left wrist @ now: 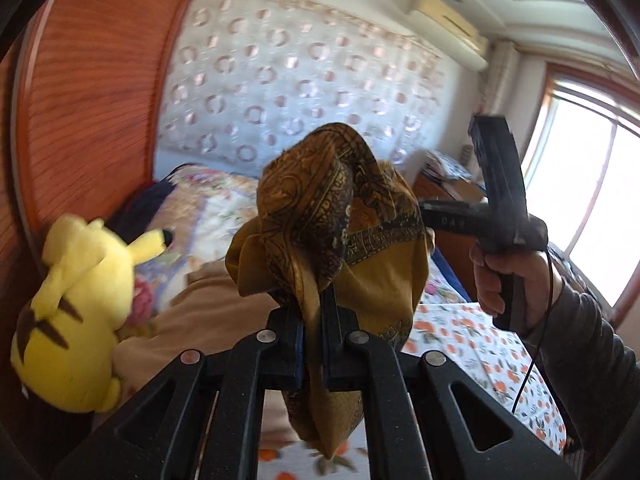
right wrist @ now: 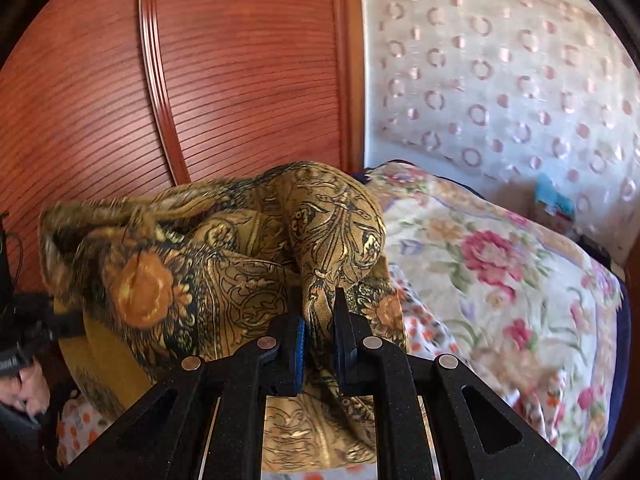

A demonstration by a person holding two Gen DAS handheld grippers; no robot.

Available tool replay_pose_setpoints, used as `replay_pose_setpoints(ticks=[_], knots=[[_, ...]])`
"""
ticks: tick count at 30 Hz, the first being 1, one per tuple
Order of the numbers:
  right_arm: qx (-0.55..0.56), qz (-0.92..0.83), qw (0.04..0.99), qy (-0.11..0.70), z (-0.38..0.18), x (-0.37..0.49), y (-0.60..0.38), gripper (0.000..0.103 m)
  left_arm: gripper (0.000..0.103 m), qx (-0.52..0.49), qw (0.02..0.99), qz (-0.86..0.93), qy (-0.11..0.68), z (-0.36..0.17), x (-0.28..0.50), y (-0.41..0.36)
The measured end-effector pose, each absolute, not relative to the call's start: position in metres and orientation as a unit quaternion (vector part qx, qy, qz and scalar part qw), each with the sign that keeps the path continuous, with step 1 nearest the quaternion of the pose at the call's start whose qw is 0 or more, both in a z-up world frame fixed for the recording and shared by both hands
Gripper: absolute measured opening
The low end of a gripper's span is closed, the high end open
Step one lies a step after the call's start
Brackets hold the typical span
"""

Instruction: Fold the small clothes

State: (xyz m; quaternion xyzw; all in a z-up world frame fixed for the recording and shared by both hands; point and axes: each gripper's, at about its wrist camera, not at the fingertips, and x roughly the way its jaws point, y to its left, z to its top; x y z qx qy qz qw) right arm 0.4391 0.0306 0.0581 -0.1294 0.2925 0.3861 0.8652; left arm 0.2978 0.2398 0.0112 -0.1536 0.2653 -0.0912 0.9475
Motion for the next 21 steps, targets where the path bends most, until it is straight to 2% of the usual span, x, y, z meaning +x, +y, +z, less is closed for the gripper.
replay_pose_setpoints(ticks=[10, 13, 15, 17, 21], knots=[[-0.167, 0.386, 0.839, 0.346, 0.010, 0.513, 0.146, 0.012, 0.007, -0.237, 0.911, -0.026, 0.337, -0.073, 0.293, 0.285], [-0.153, 0.381, 0.847, 0.338, 0.007, 0.526, 0.151, 0.022, 0.009, -0.224, 0.914, -0.010, 0.339, -0.077, 0.289, 0.281], [-0.150, 0.373, 0.861, 0.311, 0.011, 0.520, 0.146, 0.033, 0.009, -0.218, 0.916, -0.006, 0.336, -0.078, 0.287, 0.277], [-0.143, 0.375, 0.872, 0.280, 0.017, 0.497, 0.133, 0.047, 0.009, -0.215, 0.918, -0.002, 0.332, -0.079, 0.283, 0.276], [-0.140, 0.402, 0.864, 0.270, 0.012, 0.477, 0.109, 0.048, 0.009, -0.211, 0.919, 0.005, 0.333, -0.088, 0.277, 0.279]])
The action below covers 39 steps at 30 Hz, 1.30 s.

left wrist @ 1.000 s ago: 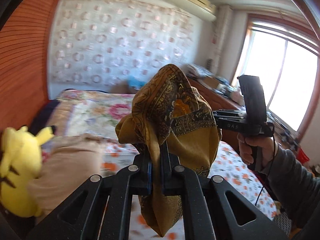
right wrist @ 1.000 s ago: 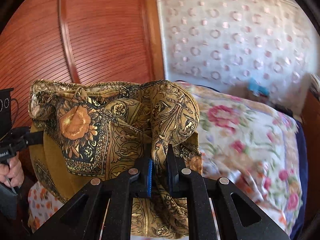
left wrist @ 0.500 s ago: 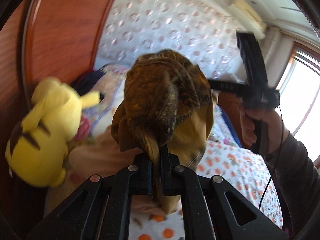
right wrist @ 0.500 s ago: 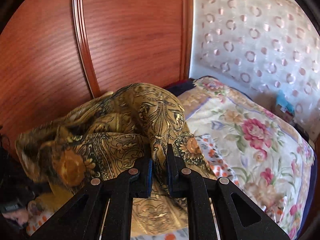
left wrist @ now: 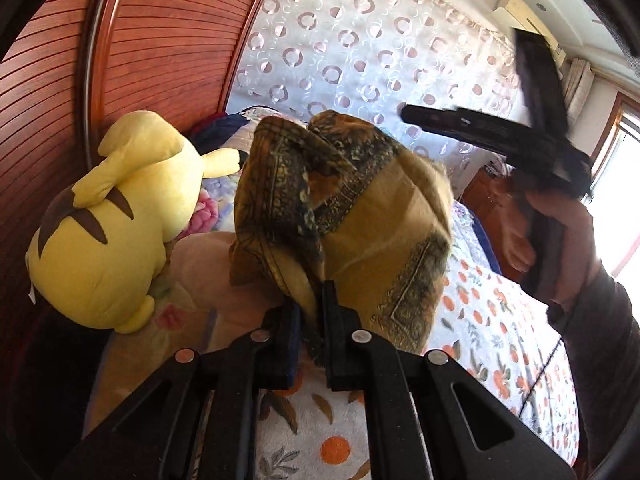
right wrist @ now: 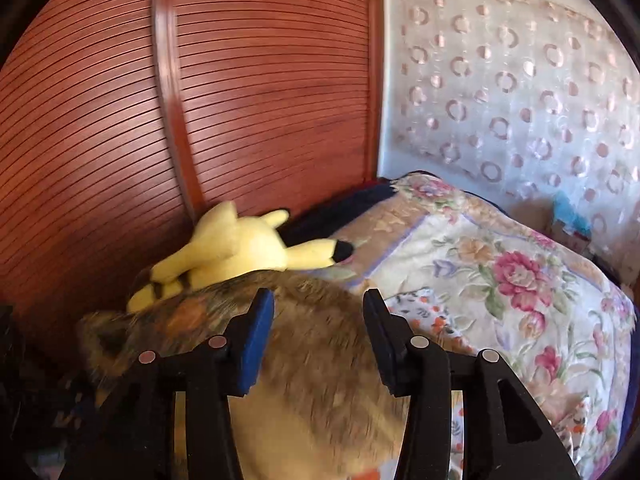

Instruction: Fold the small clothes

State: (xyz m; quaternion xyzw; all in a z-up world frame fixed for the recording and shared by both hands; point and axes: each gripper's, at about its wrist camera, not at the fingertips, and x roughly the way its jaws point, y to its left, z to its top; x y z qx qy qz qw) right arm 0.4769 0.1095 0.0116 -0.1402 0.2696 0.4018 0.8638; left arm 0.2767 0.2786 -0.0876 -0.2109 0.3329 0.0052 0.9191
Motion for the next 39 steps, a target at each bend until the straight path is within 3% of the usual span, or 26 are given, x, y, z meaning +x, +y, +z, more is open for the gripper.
replay_pose_setpoints(ticks=[7, 11, 16, 19, 23, 26, 29, 31, 32, 39], knots=[[-0.163, 0.401, 0.849, 0.303, -0.034, 0.487, 0.107, 0.049, 0.009, -0.212, 0.918, 0.011, 0.335, -0.090, 0.270, 0.285], [-0.153, 0.381, 0.860, 0.302, -0.057, 0.500, 0.121, 0.055, 0.009, -0.212, 0.918, 0.016, 0.334, -0.088, 0.268, 0.283], [-0.150, 0.368, 0.872, 0.287, -0.055, 0.489, 0.126, 0.056, 0.010, -0.204, 0.922, 0.029, 0.328, -0.083, 0.258, 0.281], [-0.137, 0.376, 0.870, 0.290, -0.045, 0.474, 0.115, 0.056, 0.023, -0.182, 0.926, 0.047, 0.327, -0.078, 0.253, 0.278], [-0.130, 0.381, 0.873, 0.275, -0.032, 0.435, 0.091, 0.056, 0.032, -0.167, 0.929, 0.054, 0.325, -0.068, 0.247, 0.273], [-0.115, 0.378, 0.881, 0.259, -0.026, 0.408, 0.066, 0.056, 0.047, -0.143, 0.936, 0.057, 0.317, -0.057, 0.241, 0.264], [-0.100, 0.374, 0.889, 0.246, -0.021, 0.377, 0.040, 0.057, 0.050, -0.114, 0.942, 0.058, 0.309, -0.045, 0.234, 0.252], [-0.091, 0.372, 0.892, 0.242, -0.020, 0.355, 0.023, 0.057, 0.071, -0.099, 0.946, 0.056, 0.305, -0.039, 0.229, 0.242], [-0.088, 0.368, 0.893, 0.242, -0.019, 0.345, 0.014, 0.057, 0.075, -0.093, 0.948, 0.051, 0.301, -0.036, 0.225, 0.237], [-0.078, 0.338, 0.908, 0.233, -0.017, 0.292, -0.036, 0.059, 0.080, -0.046, 0.959, 0.031, 0.279, -0.012, 0.207, 0.192]])
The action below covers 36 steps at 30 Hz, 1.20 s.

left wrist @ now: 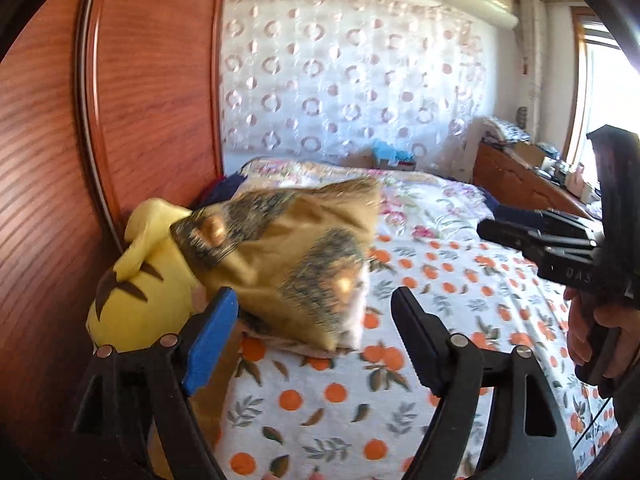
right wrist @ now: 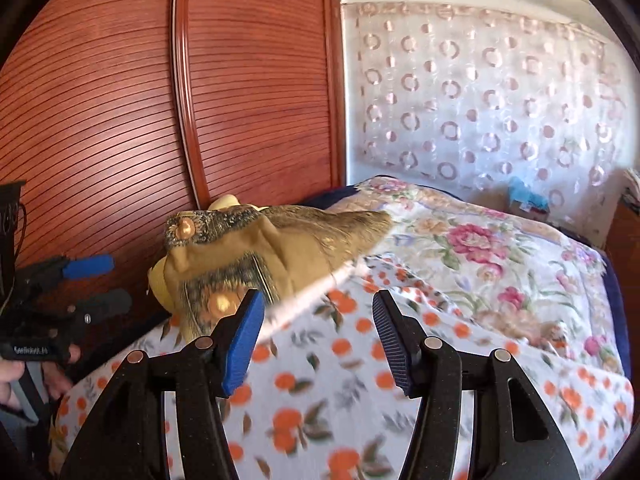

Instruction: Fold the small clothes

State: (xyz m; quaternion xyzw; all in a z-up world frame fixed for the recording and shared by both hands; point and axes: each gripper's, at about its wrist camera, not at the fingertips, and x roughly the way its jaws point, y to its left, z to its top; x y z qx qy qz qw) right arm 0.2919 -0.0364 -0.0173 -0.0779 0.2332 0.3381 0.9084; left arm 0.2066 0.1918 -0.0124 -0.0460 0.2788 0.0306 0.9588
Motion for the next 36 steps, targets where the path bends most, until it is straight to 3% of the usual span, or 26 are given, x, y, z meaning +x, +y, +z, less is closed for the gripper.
replay_pose_setpoints(ticks=[11, 25, 27, 29, 36], knots=[[-0.056, 0.293, 0.929, 0.218, -0.001, 0.197, -0.102, 0.065, 0.080, -0.009, 0.964, -0.013, 0.264, 0.009, 0.182, 0.120], [-0.033, 0.229, 0.946, 0.226, 0.001, 0.108, -0.142, 0.066, 0.080, 0.011, 0.953, -0.073, 0.293, 0.003, 0.158, 0.026], [-0.026, 0.223, 0.947, 0.230, 0.001, 0.100, -0.145, 0.073, 0.080, 0.011, 0.952, -0.077, 0.295, 0.003, 0.154, 0.020], [-0.012, 0.220, 0.948, 0.231, 0.000, 0.090, -0.150, 0.090, 0.080, 0.006, 0.951, -0.085, 0.297, 0.003, 0.150, 0.014], [0.001, 0.191, 0.955, 0.225, 0.007, 0.061, -0.166, 0.094, 0.083, 0.019, 0.959, -0.081, 0.272, 0.014, 0.135, -0.001]])
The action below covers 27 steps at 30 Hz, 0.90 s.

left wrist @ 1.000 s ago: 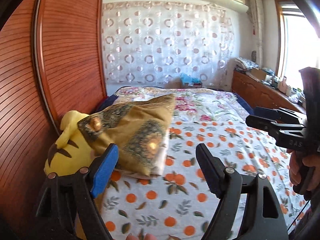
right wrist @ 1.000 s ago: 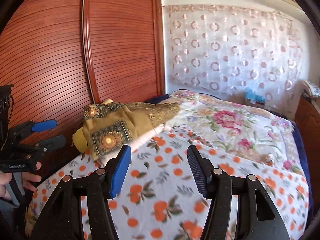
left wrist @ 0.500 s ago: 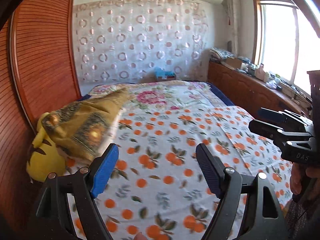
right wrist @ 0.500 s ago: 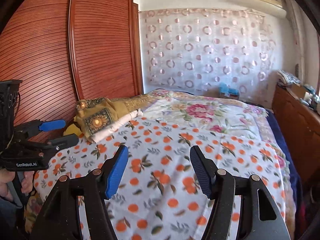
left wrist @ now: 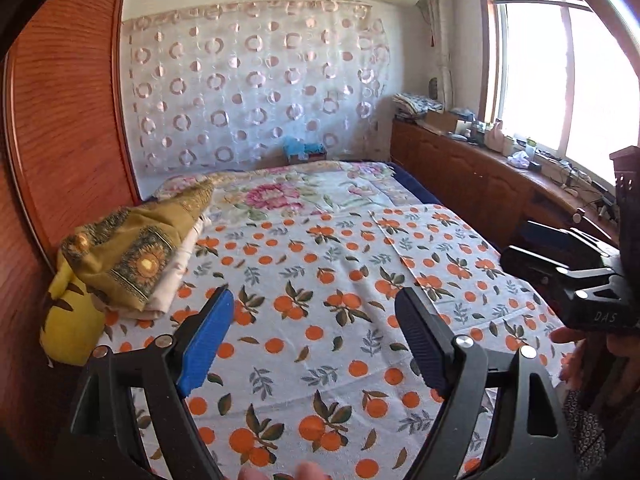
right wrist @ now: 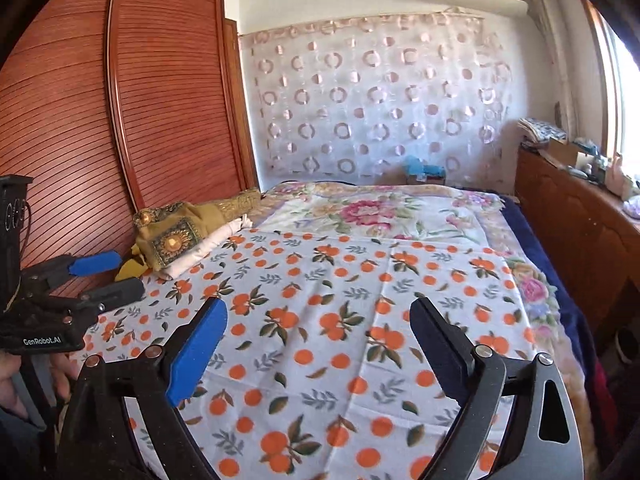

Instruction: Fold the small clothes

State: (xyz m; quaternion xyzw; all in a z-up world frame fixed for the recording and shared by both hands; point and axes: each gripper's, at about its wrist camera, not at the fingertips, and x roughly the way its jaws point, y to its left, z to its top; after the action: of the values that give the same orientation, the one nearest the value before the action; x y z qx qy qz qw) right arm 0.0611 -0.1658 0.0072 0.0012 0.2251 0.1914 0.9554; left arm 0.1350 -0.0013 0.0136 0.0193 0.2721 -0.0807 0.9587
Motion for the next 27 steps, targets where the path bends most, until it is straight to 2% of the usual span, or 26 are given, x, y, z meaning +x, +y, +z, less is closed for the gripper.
replay_pose_setpoints(ticks=[9, 27], knots=[[0.009, 0.173, 0.961, 0.217, 0.011, 0.035, -0.182, 0.096, 0.083, 0.010, 0.963, -0.099, 0.251, 0.030, 0.123, -0.012], [0.009, 0.135, 0.979, 0.151, 0.052, -0.054, -0.187, 0.096, 0.083, 0.015, 0.977, -0.070, 0.201, 0.089, 0.080, -0.026]])
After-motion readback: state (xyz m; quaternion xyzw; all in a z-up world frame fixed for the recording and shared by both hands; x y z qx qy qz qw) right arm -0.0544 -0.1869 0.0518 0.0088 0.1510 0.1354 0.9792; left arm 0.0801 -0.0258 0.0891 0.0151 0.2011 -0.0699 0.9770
